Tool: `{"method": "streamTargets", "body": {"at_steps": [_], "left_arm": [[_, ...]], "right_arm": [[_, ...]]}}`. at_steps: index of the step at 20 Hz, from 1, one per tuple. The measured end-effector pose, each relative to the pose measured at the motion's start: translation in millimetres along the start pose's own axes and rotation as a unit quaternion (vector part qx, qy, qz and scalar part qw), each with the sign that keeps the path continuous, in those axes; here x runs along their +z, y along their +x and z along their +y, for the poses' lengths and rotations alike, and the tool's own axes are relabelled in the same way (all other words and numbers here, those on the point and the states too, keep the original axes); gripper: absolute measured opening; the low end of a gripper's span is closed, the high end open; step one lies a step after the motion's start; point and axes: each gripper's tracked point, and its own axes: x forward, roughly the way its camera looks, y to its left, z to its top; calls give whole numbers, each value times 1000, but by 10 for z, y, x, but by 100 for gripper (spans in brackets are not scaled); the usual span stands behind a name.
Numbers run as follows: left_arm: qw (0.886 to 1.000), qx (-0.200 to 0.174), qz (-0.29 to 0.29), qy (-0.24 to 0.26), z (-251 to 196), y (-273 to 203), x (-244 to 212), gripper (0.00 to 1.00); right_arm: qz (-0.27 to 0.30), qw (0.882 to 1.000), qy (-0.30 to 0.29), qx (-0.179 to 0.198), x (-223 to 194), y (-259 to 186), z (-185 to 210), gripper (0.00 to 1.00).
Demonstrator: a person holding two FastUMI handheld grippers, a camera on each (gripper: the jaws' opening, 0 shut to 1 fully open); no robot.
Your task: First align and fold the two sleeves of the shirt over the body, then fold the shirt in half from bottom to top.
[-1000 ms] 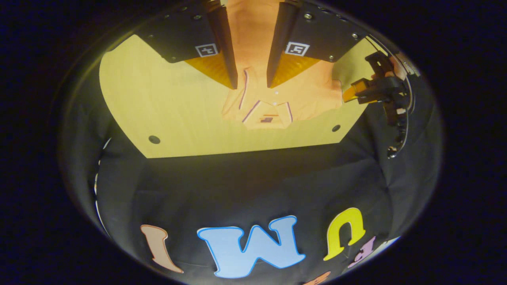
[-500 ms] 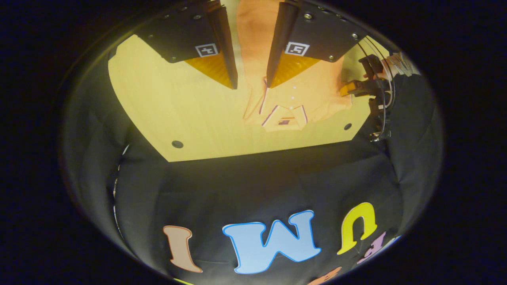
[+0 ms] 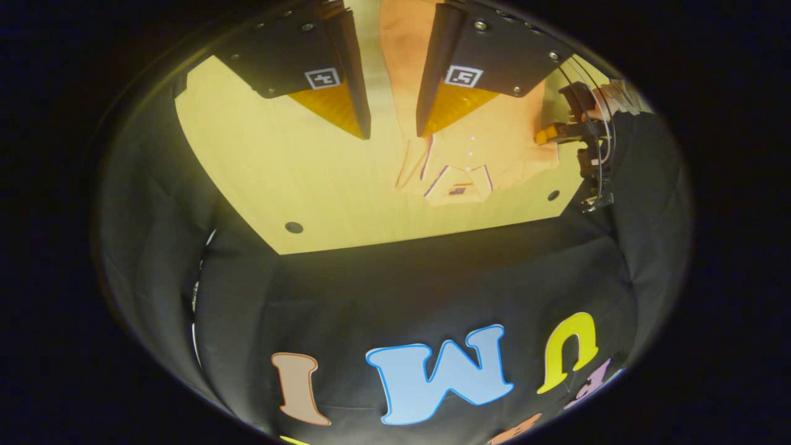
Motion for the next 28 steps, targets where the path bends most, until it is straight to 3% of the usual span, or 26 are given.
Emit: {"method": "streamTargets", "body": {"at_steps": [1, 4, 5, 7, 12, 16, 24, 27, 28], "left_arm": [[1000, -1, 0, 5, -19, -5, 1, 95], [1000, -11, 2, 13, -71, 31, 7, 74], [1000, -13, -2, 13, -106, 30, 38, 51], [1000, -3, -1, 14, -112, 35, 38, 23], [999, -10, 2, 33, -168, 16, 67, 23], [997, -25, -30, 70, -383, -134, 325, 23], [972, -124, -79, 182, -1650, -454, 612, 22], [968, -132, -74, 202, -1879, -457, 523, 9], [967, -136, -70, 202, -1939, -456, 502, 9]], "right_arm": [[0, 1000, 2, 0, -5, 2, 1, 47], [2, 1000, 0, 0, -29, -11, 5, 47], [3, 1000, -1, 1, -31, -9, 8, 47], [3, 1000, -4, 0, -38, -2, 12, 47], [3, 1000, -3, -2, -74, -16, 21, 47], [1, 1000, 2, -2, -81, -13, 27, 47], [2, 1000, 8, -2, -174, -16, 88, 47], [-1, 1000, 13, -8, -204, -56, 56, 47], [-2, 1000, 15, -10, -214, -74, 34, 47]]}}
